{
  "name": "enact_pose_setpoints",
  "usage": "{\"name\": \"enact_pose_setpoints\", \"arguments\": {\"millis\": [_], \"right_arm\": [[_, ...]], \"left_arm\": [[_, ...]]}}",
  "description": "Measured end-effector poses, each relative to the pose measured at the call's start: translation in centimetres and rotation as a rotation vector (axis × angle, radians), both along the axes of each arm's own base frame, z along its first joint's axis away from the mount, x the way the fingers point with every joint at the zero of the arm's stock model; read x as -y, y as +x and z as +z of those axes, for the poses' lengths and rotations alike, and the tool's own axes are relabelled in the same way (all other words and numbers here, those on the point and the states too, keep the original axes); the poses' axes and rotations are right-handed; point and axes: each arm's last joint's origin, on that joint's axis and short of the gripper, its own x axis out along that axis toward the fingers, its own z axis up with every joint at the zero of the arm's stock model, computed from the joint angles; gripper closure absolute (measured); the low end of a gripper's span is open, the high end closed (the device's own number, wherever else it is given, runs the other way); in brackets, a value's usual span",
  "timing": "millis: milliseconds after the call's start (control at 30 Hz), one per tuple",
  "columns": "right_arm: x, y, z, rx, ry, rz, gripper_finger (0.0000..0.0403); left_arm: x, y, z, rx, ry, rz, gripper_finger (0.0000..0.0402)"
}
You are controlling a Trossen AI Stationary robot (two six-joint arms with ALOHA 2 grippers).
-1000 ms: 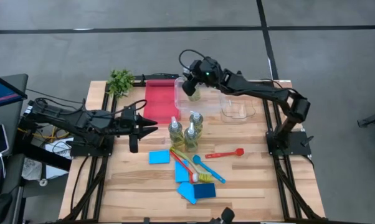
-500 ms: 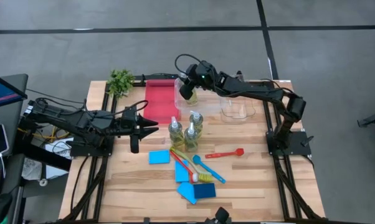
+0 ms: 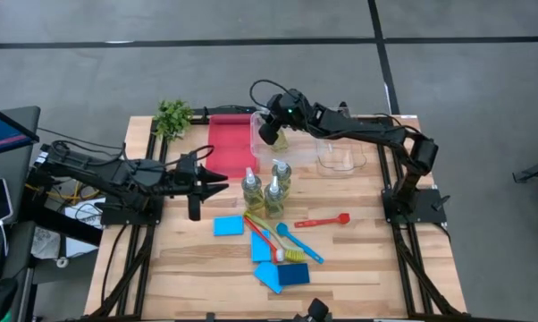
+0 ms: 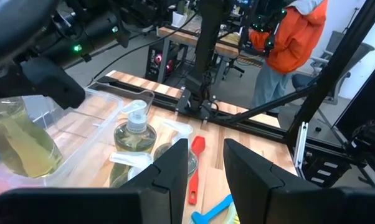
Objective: Pick & Place Kitchen Sink Supplies
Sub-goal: Put the green dishwashing liquid into the white bin
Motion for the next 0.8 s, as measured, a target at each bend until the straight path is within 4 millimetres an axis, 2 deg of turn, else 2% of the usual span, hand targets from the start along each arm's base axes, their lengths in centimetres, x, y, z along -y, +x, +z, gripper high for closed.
{"name": "enact_pose_setpoints", "arguments": {"millis": [600, 800], "right_arm": [[-0.07, -0.13, -0.34, -0.035, 0.018, 0.000, 0.0288], [-0.48, -0.02, -0.47, -0.052, 0.026, 0.010, 0.0250]], "left_arm": [[0.04, 0.10, -0.04, -0.001, 0.000, -0.001, 0.0298], [0.04, 0.10, -0.04, -0.001, 0.000, -0.001, 0.0298]]}}
